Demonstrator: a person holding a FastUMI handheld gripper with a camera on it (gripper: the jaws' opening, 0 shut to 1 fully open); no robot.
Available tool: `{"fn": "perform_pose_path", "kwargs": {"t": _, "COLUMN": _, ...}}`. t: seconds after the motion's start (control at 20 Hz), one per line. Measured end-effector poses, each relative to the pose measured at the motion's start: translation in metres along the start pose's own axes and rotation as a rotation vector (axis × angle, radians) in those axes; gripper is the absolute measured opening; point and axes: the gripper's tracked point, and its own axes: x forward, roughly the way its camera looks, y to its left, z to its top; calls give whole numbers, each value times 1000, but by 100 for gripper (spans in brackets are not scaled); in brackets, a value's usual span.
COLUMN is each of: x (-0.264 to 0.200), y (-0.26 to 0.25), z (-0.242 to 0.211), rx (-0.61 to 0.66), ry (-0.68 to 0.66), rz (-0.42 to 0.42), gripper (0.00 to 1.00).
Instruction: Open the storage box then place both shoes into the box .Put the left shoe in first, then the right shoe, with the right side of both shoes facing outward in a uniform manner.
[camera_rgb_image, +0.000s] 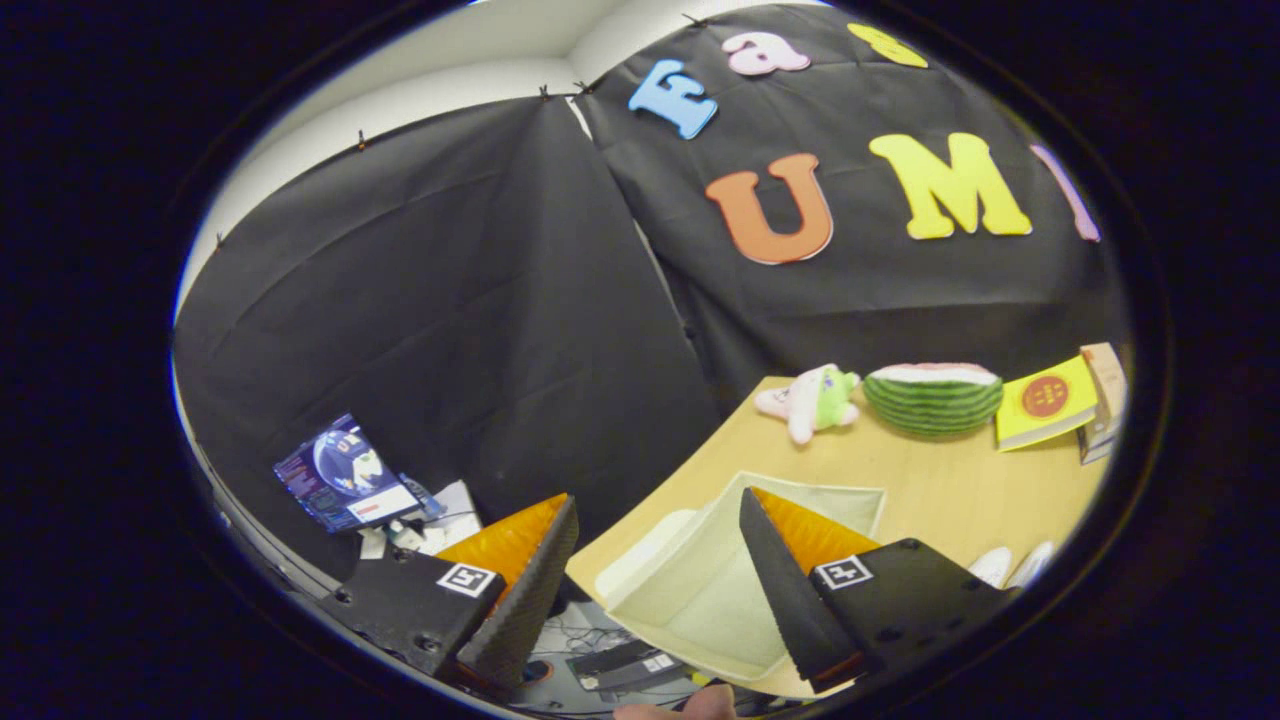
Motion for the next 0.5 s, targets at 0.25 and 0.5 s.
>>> {"fn": "perform_pose_path", "kwargs": {"t": 0.25, "x": -61, "y": -85, "z": -9, "rx": -68, "ry": -48, "rz": -224, "gripper": 100}}
{"fn": "perform_pose_path", "kwargs": {"t": 0.5, "x": -125, "y": -155, "z": -32, "rx": -73, "ry": -13, "rz": -376, "gripper": 100}}
